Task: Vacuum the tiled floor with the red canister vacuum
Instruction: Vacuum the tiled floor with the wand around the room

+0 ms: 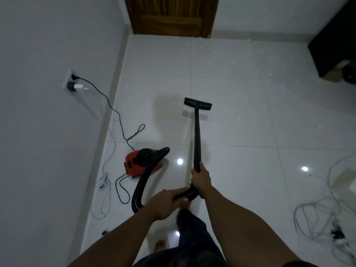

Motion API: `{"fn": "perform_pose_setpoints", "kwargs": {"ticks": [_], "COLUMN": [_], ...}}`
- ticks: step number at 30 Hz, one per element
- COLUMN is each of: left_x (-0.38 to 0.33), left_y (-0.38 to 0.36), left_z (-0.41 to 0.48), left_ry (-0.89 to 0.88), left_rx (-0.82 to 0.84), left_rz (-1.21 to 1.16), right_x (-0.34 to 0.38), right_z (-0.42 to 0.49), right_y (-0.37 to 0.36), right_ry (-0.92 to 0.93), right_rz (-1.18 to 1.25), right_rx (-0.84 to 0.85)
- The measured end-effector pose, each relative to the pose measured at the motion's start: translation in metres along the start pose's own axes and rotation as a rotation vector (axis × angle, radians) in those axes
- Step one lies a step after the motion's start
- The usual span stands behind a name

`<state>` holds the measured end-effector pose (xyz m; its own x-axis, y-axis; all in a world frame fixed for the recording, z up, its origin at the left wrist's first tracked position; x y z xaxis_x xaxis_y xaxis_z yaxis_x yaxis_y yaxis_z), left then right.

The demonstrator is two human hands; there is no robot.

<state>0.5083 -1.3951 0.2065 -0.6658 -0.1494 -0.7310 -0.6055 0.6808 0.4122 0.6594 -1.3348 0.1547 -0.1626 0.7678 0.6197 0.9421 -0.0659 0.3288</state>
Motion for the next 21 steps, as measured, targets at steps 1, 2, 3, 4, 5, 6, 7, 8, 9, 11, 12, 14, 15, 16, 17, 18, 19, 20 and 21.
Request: {"fn": "perform_pose_setpoints", "kwargs": {"ticks": [1,2,3,4,5,6,7,8,9,11,12,14,15,16,17,18,19,20,21], "left_x": [0.005,0.011,0.016,0.022,0.029,0.035,0.041,0.046,0.048,0.049,0.049,0.049,0.046,0.046,0.045,0.044,0.042,0.042,0.041], "left_y": [-0.012,-0.024,-0.035,-0.045,-0.058,-0.071,-0.081,-0.089,-0.095,-0.106,-0.112,-0.121,-0.126,-0.13,-0.134,-0.138,-0.141,-0.145,-0.148], "left_z": [-0.014,-0.026,-0.039,-0.05,-0.065,-0.081,-0.094,-0.106,-0.118,-0.137,-0.144,-0.154,-0.157,-0.159,-0.16,-0.16,-0.159,-0.157,-0.154], "left_ry": [-0.003,-0.005,-0.002,-0.004,0.005,0.012,0.026,0.032,0.029,0.022,0.022,0.027,0.019,0.016,0.02,0.019,0.017,0.013,0.012], "left_rx": [0.007,0.012,0.014,0.022,0.04,0.059,0.074,0.082,0.093,0.119,0.131,0.147,0.157,0.161,0.165,0.168,0.171,0.172,0.175], "left_rz": [-0.003,0.0,0.01,0.015,0.022,0.019,0.024,0.035,0.049,0.073,0.078,0.087,0.088,0.089,0.091,0.09,0.095,0.095,0.095], "right_x": [-0.014,-0.028,-0.042,-0.055,-0.072,-0.089,-0.105,-0.122,-0.136,-0.163,-0.174,-0.189,-0.197,-0.202,-0.206,-0.211,-0.214,-0.216,-0.217], "right_z": [-0.014,-0.027,-0.041,-0.054,-0.069,-0.083,-0.091,-0.099,-0.107,-0.119,-0.125,-0.134,-0.139,-0.14,-0.14,-0.14,-0.141,-0.141,-0.14], "right_y": [0.0,0.001,0.001,0.001,-0.001,-0.004,-0.006,-0.009,-0.011,-0.016,-0.016,-0.015,-0.012,-0.011,-0.009,-0.006,-0.003,0.0,0.005], "right_ry": [0.002,-0.001,-0.009,-0.03,-0.052,-0.067,-0.078,-0.093,-0.114,-0.148,-0.162,-0.188,-0.199,-0.208,-0.214,-0.226,-0.237,-0.245,-0.247], "right_rz": [-0.01,-0.016,-0.019,-0.016,-0.018,-0.017,-0.02,-0.023,-0.029,-0.018,-0.006,0.007,0.017,0.023,0.026,0.032,0.034,0.034,0.035], "right_rx": [-0.005,-0.005,-0.006,-0.005,0.001,0.001,-0.006,-0.012,-0.019,-0.027,-0.031,-0.025,-0.021,-0.017,-0.014,-0.014,-0.016,-0.015,-0.017]}}
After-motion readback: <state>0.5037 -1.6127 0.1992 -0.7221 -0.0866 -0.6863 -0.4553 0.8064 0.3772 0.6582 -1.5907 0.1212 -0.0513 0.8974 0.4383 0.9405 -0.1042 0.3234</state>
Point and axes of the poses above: each hand's wrist, its own z-axis towards the middle knuckle, its own y-axis out of the back of the hand, x = y × z, the point moved 9 cm from there along z, towards the middle knuckle, and after that the axes turned 4 degrees about -x, right-handed, at the moved point
